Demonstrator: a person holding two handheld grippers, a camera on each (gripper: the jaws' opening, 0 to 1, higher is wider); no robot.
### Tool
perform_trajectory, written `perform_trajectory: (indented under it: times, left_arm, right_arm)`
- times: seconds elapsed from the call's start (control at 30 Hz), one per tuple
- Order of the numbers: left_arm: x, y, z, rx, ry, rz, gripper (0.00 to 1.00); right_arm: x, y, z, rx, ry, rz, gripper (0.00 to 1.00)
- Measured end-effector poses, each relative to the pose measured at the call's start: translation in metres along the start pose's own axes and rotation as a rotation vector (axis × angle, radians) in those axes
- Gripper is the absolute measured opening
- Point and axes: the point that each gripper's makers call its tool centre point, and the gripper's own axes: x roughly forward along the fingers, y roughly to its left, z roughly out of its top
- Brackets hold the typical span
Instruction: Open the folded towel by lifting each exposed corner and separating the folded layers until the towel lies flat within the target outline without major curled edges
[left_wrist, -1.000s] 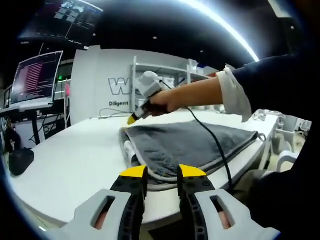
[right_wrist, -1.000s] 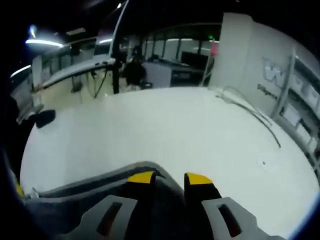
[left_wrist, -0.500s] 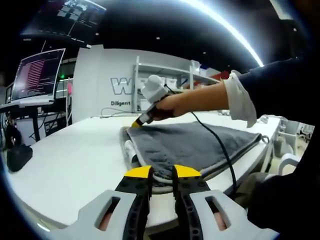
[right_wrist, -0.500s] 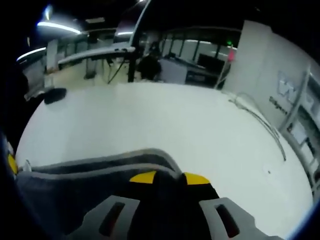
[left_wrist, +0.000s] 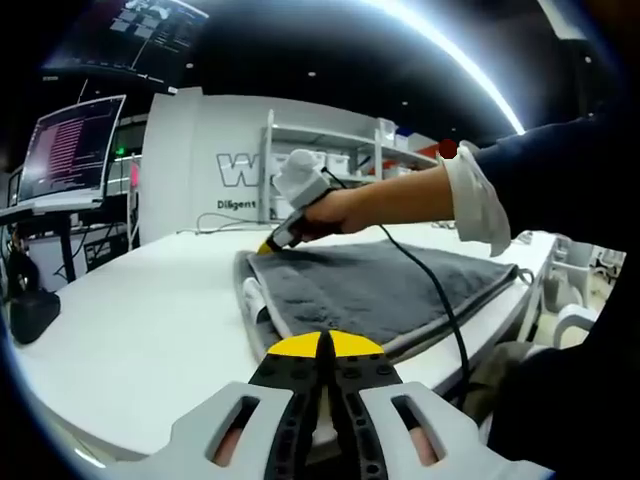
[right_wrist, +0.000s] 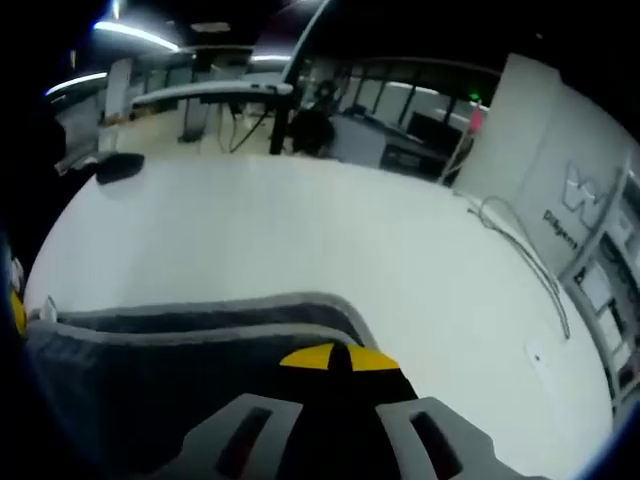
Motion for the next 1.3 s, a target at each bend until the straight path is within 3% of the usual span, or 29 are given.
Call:
perform_trajectory:
  times: [0.07,0.33,0.53,0.6,0.77,0.87,1.17,1.3]
  left_arm:
    - [0.0,0.0,0.0,-0.004,-0.001,-0.001,0.01]
    - [-0.001,0.002,0.001,-0.017,-0.02,0.004,0.02]
    - [-0.001,0.005,0.003,0.0,-0.026,0.022,0.11]
    - [-0.001,0.004,0.003,0.009,-0.029,0.024,0.13]
    - [0.001,0.002,0.003,0.016,-0.034,0.021,0.18]
    - [0.001,0.002,0.004,0.008,-0.038,0.02,0.19]
    - [0.001,0.003,0.003,0.022,-0.037,0.032,0.2]
    - [0.001,0.004,0.003,0.025,-0.036,0.039,0.21]
  right_arm:
    - [-0.002,-0.012,0.009,-0.023,-0.036,-0.063,0.0]
    - [-0.018,-0.012,0.019,-0.007,-0.089,-0.053,0.0]
    - [-0.028,-0.014,0.026,-0.007,-0.137,-0.069,0.0]
    - [-0.034,-0.016,0.034,0.004,-0.182,-0.082,0.0]
    - [-0.049,-0.02,0.043,0.046,-0.25,-0.091,0.0]
    - [-0.057,-0.02,0.049,0.125,-0.304,-0.065,0.0]
    - [-0.084,-0.029,0.062,0.259,-0.432,-0.052,0.0]
    - [-0.093,-0.03,0.067,0.26,-0.459,-0.049,0.0]
